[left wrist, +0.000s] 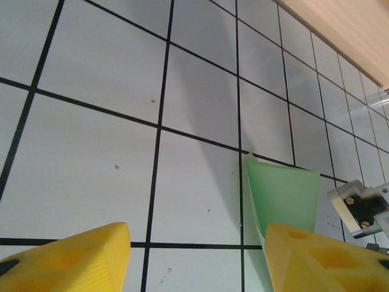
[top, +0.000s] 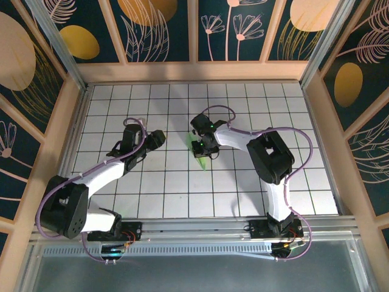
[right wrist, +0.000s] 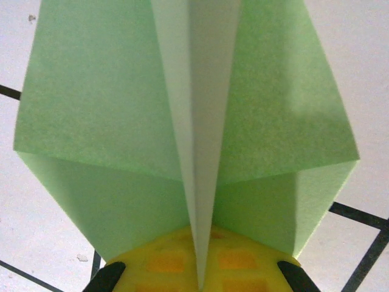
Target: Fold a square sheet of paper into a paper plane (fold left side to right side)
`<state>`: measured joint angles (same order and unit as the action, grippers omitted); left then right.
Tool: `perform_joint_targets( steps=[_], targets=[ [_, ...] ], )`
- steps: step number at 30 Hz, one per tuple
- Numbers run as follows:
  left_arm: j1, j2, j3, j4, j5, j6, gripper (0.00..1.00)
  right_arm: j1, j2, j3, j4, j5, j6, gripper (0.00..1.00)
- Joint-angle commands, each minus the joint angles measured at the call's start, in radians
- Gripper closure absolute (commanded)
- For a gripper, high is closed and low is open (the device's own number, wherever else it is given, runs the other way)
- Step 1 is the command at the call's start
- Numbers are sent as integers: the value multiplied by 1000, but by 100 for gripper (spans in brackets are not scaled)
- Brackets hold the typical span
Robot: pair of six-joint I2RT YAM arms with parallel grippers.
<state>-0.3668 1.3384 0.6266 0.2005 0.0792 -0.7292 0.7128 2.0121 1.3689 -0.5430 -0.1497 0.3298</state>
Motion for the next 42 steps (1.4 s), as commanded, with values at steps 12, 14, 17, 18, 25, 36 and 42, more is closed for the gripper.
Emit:
perform_joint_targets(
  steps=[12, 14, 17, 18, 25, 36, 42],
  targets=[
    [2, -133, 18, -94, -130, 108, 36, 20, 82, 71, -74, 107, 71, 89],
    [2, -144, 21, -102, -138, 117, 36, 18, 66, 70, -63, 107, 84, 92],
    [2, -154, 27, -114, -150, 129, 35, 7, 40, 86, -82, 133, 99, 97],
    [2, -156, 29, -117, -152, 132, 35, -4, 32, 94, -97, 146, 102, 98],
    [2, -160, 38, -130, -154, 146, 34, -104, -17, 95, -127, 189, 132, 98],
    [3, -148, 39, -136, -142, 143, 34, -156, 29, 103, -113, 185, 101, 96],
    [2, -140, 45, -142, -139, 140, 34, -158, 35, 74, -85, 182, 97, 81]
  ],
)
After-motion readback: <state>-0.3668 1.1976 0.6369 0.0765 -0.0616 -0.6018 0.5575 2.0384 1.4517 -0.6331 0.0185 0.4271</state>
